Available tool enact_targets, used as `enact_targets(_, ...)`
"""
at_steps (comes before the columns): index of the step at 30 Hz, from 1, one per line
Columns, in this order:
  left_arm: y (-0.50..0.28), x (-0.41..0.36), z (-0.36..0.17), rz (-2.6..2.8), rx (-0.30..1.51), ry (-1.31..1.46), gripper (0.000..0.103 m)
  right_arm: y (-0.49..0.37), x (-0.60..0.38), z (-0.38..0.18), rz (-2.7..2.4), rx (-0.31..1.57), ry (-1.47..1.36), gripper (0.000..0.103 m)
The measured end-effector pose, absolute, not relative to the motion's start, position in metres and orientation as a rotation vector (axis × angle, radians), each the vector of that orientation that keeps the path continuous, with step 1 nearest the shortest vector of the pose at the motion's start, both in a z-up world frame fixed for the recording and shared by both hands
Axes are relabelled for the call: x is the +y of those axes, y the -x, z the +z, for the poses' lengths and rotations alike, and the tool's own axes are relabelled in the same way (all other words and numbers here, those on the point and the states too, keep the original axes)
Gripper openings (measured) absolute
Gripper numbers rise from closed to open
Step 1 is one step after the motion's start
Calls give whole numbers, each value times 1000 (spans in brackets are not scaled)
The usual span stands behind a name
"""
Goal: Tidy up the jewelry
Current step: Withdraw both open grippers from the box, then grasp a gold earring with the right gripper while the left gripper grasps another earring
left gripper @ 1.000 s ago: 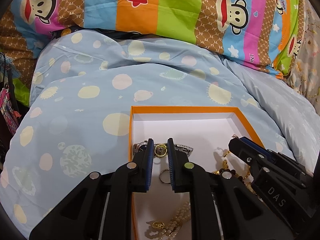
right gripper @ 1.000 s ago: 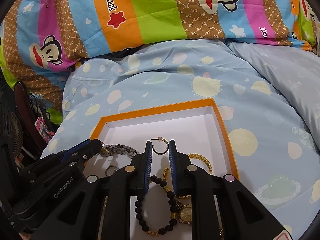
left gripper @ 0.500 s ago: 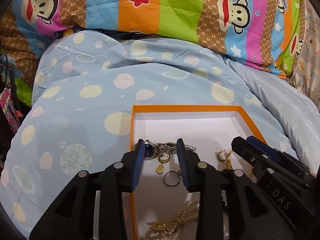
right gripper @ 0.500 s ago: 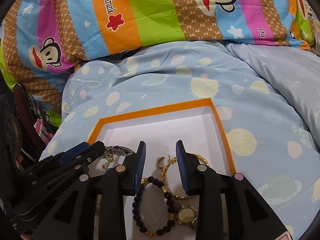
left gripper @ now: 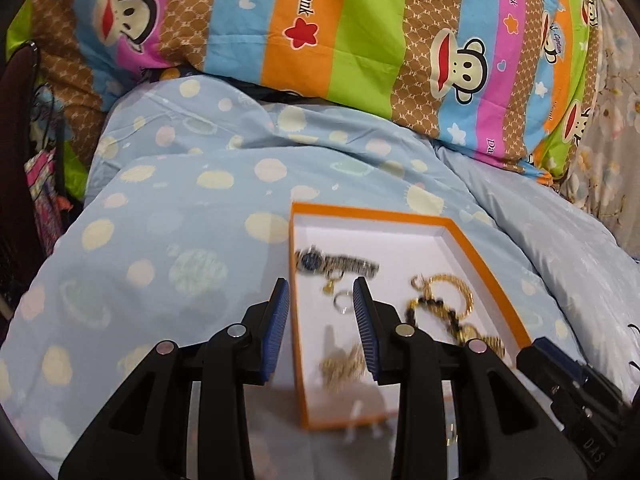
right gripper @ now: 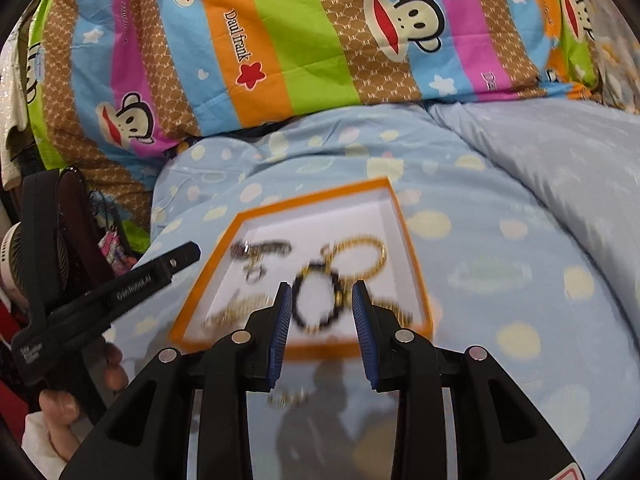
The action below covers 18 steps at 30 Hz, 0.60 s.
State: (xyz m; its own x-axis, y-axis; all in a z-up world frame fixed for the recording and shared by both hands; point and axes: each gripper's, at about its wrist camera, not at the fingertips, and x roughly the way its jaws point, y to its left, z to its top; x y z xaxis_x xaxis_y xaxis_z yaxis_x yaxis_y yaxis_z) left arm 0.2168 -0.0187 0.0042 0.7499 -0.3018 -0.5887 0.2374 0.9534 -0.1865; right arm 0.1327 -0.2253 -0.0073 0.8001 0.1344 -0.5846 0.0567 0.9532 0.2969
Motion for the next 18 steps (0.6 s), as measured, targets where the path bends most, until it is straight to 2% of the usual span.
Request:
enact_targets(9, -173, -9, -15, -293, 735, 69, 35, -133, -202, -24, 65, 759, -287, 31)
enact_targets(18, -164, -1, -22, -298, 779, 94, 36, -143, -195, -36, 67, 850, -262, 31)
